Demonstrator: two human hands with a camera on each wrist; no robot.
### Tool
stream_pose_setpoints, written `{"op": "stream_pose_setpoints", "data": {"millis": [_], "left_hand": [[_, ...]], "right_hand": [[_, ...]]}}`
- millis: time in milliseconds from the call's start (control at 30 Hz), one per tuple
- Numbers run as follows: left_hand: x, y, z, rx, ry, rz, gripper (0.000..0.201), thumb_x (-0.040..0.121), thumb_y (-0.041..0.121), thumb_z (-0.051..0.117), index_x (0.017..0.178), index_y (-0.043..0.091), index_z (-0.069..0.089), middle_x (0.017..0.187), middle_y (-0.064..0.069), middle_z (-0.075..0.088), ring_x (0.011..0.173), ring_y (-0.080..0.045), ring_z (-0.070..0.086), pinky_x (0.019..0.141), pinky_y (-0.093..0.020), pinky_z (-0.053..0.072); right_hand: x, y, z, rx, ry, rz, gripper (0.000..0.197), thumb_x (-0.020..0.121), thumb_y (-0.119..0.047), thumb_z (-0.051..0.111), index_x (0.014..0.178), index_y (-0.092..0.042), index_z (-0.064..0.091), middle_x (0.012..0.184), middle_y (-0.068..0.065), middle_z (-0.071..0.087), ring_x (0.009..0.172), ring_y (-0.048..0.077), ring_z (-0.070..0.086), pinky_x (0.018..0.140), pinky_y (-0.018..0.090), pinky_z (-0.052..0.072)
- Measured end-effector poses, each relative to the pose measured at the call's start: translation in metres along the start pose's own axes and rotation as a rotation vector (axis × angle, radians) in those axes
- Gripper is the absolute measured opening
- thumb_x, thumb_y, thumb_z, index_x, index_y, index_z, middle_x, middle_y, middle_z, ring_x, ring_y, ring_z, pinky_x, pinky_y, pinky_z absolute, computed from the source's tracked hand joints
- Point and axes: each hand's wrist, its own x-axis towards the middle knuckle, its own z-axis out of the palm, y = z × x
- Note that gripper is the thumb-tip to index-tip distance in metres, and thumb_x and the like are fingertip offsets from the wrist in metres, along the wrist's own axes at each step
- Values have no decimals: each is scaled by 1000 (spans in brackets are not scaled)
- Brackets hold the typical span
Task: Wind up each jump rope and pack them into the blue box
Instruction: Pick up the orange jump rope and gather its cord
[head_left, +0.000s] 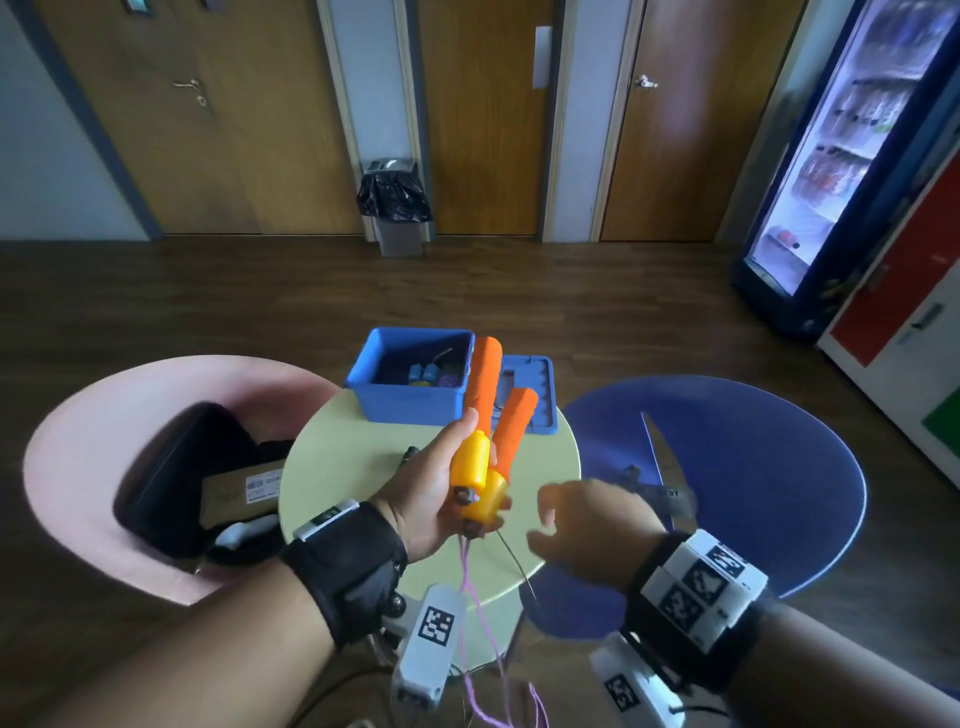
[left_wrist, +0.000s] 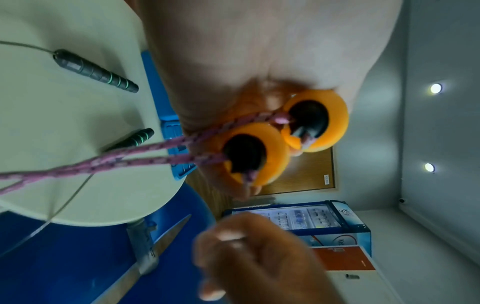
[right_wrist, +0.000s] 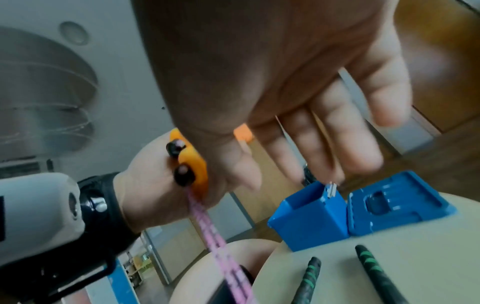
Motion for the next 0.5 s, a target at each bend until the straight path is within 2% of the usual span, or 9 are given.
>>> {"op": "stream_pose_setpoints", "data": {"millis": [33,100,133,167,200,233,267,367,500], "left_hand": [[-3,2,0,61,-28,-13,55,80,73,60,104,24,68,99,-20,59,66,-27,52,54,-29,32],[-7,2,0,189,-104,-46,62,89,67,50,144,39,46,97,-21,71,58,-23,33,53,-31,21],[-9,0,0,233,-135,-75,66,89,66,49,148,38,41,115,-29,55,56,-24,26,53,-32,20],[-9,-2,-1,268,-148,-117,65,85,69,53,139,31,54,101,-15,73,54,-24,29,52,-32,22],[-10,-3,-2,301,-135,-177,65,80,73,58,117,20,66,89,1,64,55,-26,41,53,-31,27],[-11,-4,-3,333,-126,-244,62,77,73,60,98,15,69,92,-14,69,60,-29,55,55,-31,33],[-12,-4,-4,353,-136,-299,58,80,71,57,90,15,70,93,-16,69,68,-31,63,58,-32,37],[-17,0,-8,282,-211,-354,51,85,62,54,87,15,73,104,-23,69,81,-36,68,64,-34,49],[-26,10,-16,121,-280,-351,53,88,60,54,93,9,68,120,-31,62,100,-43,64,77,-41,55]], "right_hand": [[0,0,-6,-1,144,-9,28,87,-49,55,105,-27,55,105,-4,61,99,24,61,73,32,41],[2,1,-17,-71,423,-108,40,81,-48,60,112,-23,52,109,-1,57,99,27,59,76,37,45],[3,1,-19,-121,507,-179,52,75,-50,61,119,-23,52,114,3,56,101,30,58,79,41,48],[4,0,-19,-165,528,-245,65,71,-56,57,128,-23,50,123,6,55,108,32,57,85,45,49],[5,-1,-17,-223,490,-303,78,69,-62,51,138,-26,44,135,10,52,118,34,53,93,49,47],[6,-2,-16,-274,409,-341,88,69,-68,44,147,-29,36,145,12,46,129,35,46,101,54,42],[7,-1,-14,-306,347,-370,93,69,-72,39,152,-31,28,151,12,41,137,35,41,107,59,37],[11,1,-10,-331,313,-433,93,69,-66,48,152,-29,31,141,7,51,135,33,45,110,61,33],[16,-1,-7,-280,393,-412,78,64,-57,68,132,-23,48,109,2,59,101,29,59,98,52,45]]}}
